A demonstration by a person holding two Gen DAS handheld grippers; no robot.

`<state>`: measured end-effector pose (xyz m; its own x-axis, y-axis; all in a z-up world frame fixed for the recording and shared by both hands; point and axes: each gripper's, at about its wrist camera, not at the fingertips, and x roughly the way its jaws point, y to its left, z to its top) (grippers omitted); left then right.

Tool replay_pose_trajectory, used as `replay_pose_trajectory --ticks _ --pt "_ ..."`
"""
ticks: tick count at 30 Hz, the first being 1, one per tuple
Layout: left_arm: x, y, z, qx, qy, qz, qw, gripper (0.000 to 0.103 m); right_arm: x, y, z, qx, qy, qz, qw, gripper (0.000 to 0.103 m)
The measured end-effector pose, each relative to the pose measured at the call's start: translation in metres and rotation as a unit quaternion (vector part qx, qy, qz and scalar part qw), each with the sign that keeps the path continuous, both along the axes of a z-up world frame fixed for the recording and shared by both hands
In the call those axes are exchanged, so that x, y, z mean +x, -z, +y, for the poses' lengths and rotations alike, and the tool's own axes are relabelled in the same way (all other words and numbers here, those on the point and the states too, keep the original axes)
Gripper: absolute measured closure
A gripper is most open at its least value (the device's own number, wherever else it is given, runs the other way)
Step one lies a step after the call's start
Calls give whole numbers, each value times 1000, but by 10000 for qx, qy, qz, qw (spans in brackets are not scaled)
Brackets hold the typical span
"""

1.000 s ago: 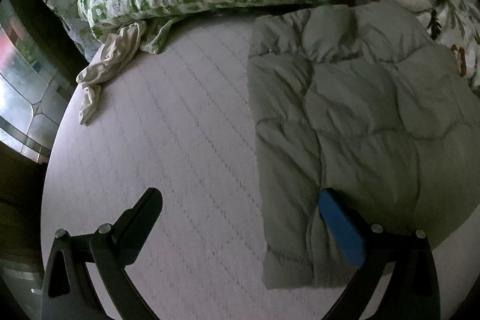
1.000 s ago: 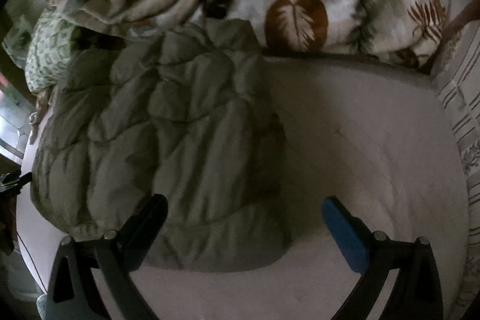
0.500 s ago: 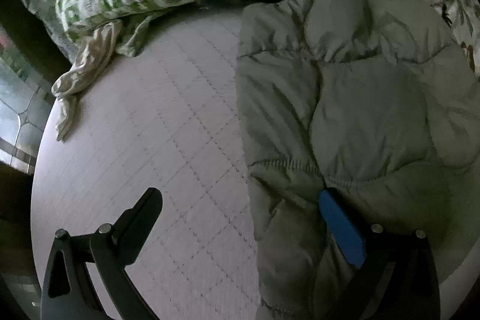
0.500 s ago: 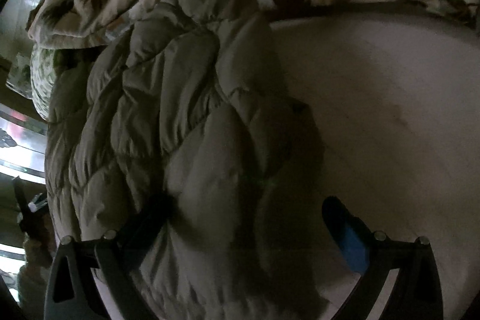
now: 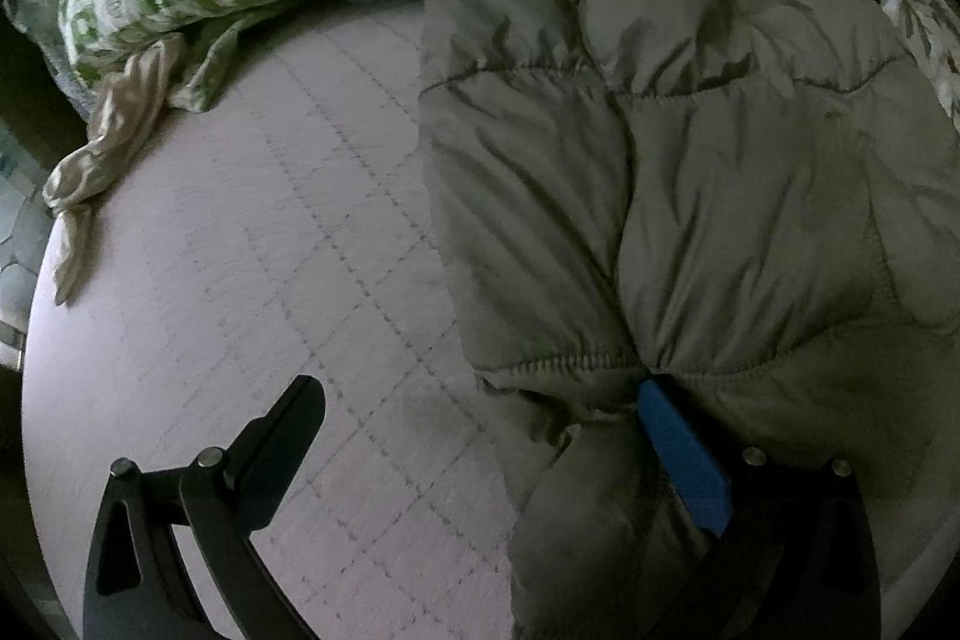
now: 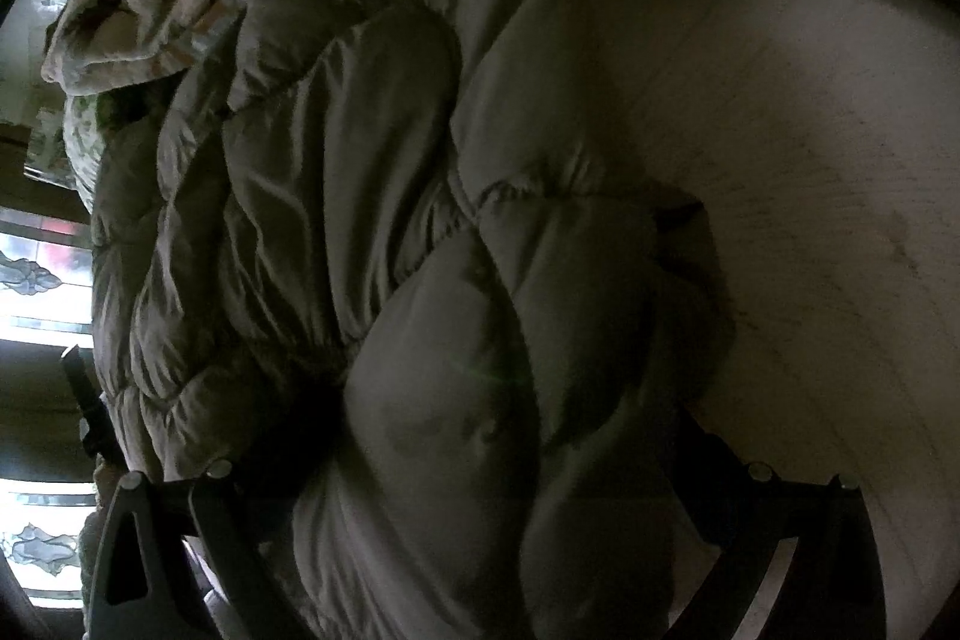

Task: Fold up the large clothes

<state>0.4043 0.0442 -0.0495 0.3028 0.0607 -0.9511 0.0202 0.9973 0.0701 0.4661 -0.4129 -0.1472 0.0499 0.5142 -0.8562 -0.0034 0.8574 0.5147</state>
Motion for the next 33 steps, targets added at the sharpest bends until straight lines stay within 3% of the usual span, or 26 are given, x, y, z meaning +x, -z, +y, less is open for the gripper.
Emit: replay_pose_trajectory --ticks 7,13,14,17,18,20,23,28,33 --pt "21 18 -5 -178 130 103 9997 0 29 15 13 -122 -249 168 9995 0" --pt "33 24 1 -483 204 297 9982 0 34 15 20 -253 -281 -31 9993 0" --pt "33 23 1 -527 237 309 9979 6 32 15 20 -245 -242 -50 9994 2" --pt "32 12 3 -767 423 364 9955 35 29 9 20 -148 -147 -243 9995 14" --pt "33 8 3 -756 409 386 9955 37 27 7 17 -116 -107 -280 9995 15" --pt "35 -4 3 -466 459 360 9972 35 28 8 13 17 -32 -238 9997 13" --pt "37 -14 12 -273 316 299 9987 17 33 7 4 53 55 -250 9997 5" --pt "51 -12 47 -1133 -278 480 9920 11 50 3 -12 113 113 -225 9996 1" --pt "56 7 56 -1376 -408 620 9877 4 58 11 -19 168 87 -176 9997 0"
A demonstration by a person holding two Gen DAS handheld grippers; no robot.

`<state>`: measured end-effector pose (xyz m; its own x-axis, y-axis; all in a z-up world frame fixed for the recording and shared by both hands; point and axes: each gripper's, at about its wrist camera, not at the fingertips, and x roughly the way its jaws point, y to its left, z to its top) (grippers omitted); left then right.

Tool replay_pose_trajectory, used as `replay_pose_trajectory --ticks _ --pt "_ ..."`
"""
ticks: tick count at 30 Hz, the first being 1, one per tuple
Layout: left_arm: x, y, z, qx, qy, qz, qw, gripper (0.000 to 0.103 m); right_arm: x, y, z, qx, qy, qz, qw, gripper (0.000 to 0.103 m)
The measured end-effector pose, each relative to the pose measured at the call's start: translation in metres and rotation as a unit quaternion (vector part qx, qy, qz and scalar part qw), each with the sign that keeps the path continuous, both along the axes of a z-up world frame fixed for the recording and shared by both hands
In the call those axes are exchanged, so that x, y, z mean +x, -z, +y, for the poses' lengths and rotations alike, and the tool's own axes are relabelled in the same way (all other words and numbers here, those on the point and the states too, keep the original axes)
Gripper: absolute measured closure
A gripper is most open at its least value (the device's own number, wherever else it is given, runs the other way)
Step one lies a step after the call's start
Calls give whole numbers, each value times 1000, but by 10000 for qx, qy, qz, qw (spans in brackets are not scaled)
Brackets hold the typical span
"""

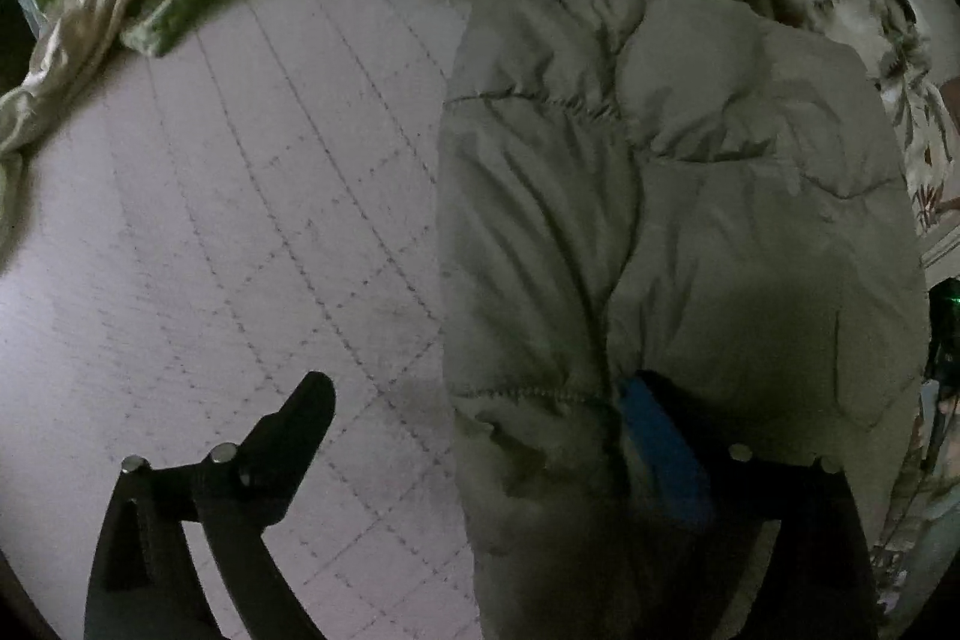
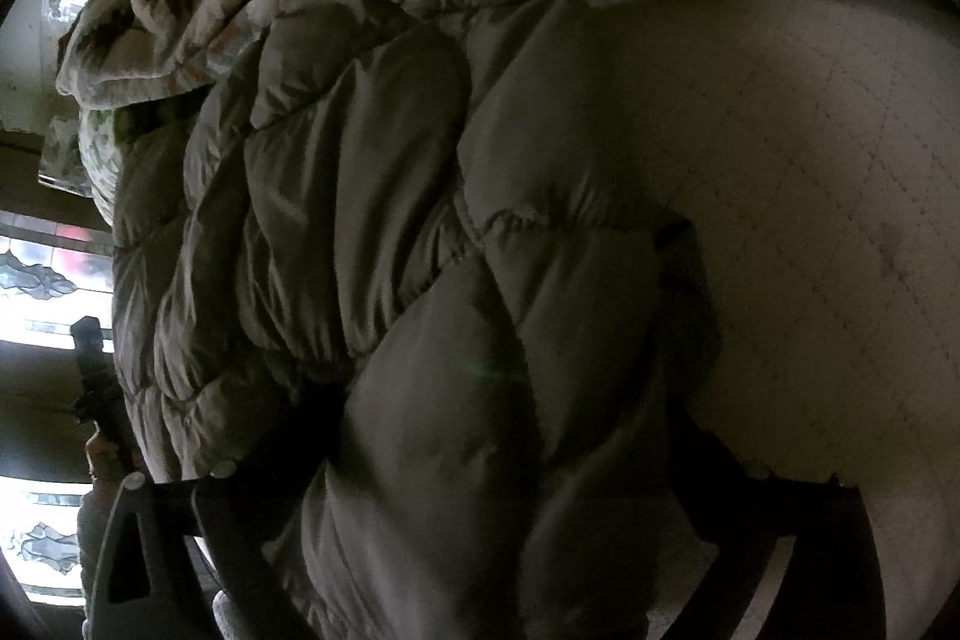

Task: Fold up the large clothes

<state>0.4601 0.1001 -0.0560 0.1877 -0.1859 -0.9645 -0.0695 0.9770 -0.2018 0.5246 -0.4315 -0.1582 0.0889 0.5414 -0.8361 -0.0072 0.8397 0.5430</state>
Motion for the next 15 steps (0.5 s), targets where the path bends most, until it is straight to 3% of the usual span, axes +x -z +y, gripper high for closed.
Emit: replay_pose_trajectory --ticks 6,15 --pt "7 29 -4 -321 -42 97 9994 0 -4 4 -19 133 -93 19 9999 0" --pt "12 40 -39 72 360 -34 9993 1 1 26 -17 121 -145 79 9998 0"
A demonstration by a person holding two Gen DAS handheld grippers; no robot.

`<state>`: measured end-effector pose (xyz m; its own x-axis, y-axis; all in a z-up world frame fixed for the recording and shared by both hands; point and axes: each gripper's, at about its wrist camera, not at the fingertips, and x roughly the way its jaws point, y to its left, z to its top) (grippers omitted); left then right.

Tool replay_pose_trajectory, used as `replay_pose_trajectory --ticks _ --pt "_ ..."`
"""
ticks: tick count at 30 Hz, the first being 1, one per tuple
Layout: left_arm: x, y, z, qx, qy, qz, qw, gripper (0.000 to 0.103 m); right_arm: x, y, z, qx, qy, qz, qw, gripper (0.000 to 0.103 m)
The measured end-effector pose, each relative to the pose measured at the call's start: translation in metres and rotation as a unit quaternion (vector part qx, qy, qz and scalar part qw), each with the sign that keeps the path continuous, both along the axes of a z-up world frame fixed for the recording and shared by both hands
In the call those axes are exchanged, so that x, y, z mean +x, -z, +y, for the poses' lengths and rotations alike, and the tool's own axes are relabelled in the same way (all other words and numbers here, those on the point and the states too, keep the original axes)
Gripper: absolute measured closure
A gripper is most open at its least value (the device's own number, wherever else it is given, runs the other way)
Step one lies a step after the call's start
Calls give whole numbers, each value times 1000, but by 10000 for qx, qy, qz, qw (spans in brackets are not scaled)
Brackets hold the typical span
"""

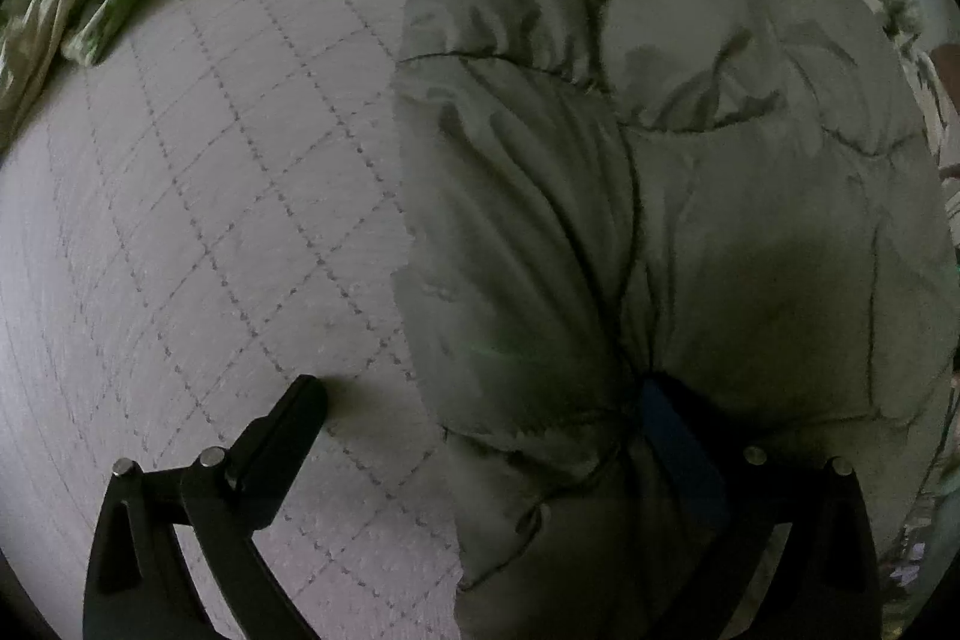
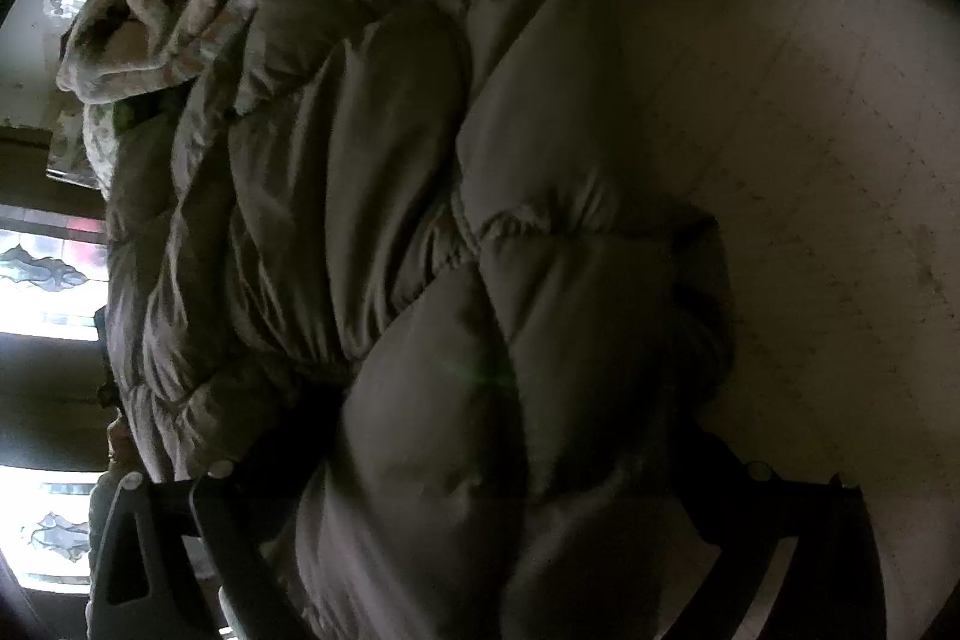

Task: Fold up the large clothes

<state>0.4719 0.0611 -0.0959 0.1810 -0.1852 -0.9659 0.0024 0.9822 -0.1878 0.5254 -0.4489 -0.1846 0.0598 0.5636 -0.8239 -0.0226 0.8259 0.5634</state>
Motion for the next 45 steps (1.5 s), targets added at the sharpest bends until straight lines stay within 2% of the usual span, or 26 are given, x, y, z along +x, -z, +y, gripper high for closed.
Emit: replay_pose_trajectory --ticks 1,2,3,4,6,11,12,14,19,24,26,27,35,39,40,45 --pt "0 0 -2 -16 31 -25 10000 3 0 1 1 -20 12 -15 10000 0" --pt "1 -6 -6 -60 65 -48 9999 13 -1 4 2 -31 30 -36 10000 0" --pt "-1 -9 -10 -229 150 -78 9996 41 -1 4 4 -41 50 -63 10000 0" --pt "-4 -12 -15 -418 213 -91 9989 50 -2 4 7 -50 64 -103 9999 2" --pt "-5 -17 -29 -94 402 -165 9990 56 -7 -2 14 -3 74 -239 9997 12" --pt "-7 -28 -41 156 407 -240 9988 74 -17 -21 17 -158 -15 -510 9986 47" --pt "-10 -32 -41 177 402 -267 9987 77 -19 -27 18 -225 -46 -603 9979 50" --pt "-13 -34 -43 241 398 -325 9984 79 -23 -34 20 -333 -91 -712 9969 60" --pt "-23 -44 -44 206 399 -359 9983 81 -32 -52 26 -555 -98 -931 9941 68" --pt "-25 -43 -37 175 447 -442 9979 82 -34 -66 24 -657 -27 -1012 9927 71" --pt "-30 -51 -32 133 449 -463 9978 82 -33 -76 23 -684 3 -1051 9921 72" --pt "-38 -63 -34 128 448 -480 9978 82 -35 -79 22 -686 27 -1087 9917 72" --pt "-55 -88 -38 125 495 -578 9970 83 -50 -106 18 -694 30 -1233 9899 75" --pt "-78 -102 -36 133 557 -608 9965 83 -70 -122 11 -674 37 -1309 9891 76" --pt "-75 -97 -34 137 581 -612 9963 83 -75 -126 10 -662 31 -1312 9891 76" --pt "-102 -126 -35 141 662 -642 9956 83 -104 -138 10 -692 -41 -1352 9884 76"
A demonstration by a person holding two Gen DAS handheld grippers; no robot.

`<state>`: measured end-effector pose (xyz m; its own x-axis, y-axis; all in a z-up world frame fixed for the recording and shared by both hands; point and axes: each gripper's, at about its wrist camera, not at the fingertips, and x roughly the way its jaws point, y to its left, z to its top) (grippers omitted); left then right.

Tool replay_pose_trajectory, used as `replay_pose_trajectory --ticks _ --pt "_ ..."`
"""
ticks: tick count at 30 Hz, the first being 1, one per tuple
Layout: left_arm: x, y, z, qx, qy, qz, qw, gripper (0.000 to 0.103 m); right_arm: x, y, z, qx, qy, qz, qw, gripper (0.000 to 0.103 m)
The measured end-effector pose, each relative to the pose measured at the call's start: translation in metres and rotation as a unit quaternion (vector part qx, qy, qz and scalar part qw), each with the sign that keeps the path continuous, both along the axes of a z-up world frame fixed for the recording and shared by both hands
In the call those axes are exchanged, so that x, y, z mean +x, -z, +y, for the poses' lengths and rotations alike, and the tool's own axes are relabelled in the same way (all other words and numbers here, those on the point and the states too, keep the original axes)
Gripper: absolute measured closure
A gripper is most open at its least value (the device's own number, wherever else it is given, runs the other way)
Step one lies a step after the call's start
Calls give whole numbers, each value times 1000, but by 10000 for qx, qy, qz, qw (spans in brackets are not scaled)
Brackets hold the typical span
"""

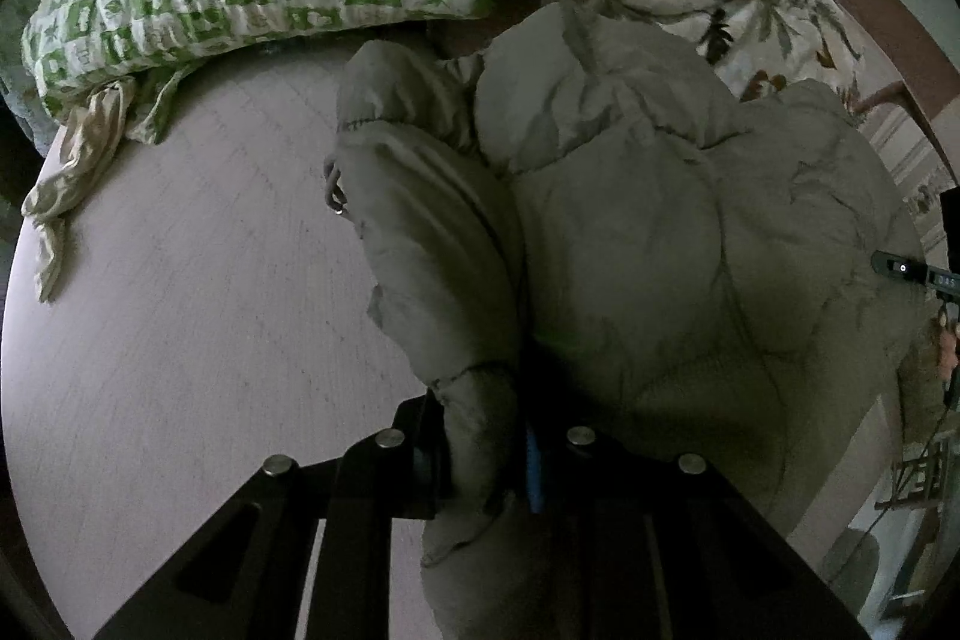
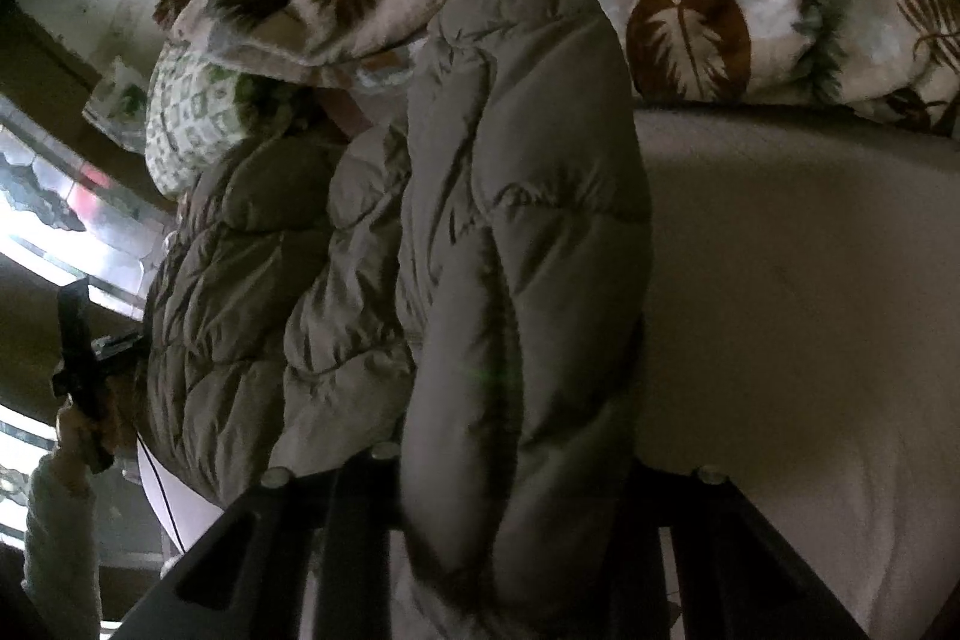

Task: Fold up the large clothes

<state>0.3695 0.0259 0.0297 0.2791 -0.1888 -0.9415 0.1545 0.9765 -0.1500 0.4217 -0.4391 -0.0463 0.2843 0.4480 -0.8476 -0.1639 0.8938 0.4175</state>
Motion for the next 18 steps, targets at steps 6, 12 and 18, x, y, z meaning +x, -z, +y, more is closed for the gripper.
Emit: replay_pose_trajectory --ticks 6,12,18 --pt "-43 -12 -2 44 143 -16 9999 83 -37 4 -6 -25 -35 35 10000 76" --pt "-61 1 -9 240 232 45 9994 84 -69 15 -7 -98 -65 99 9999 77" --pt "-63 40 -12 591 160 171 9980 84 -72 44 -5 -326 69 249 9991 78"
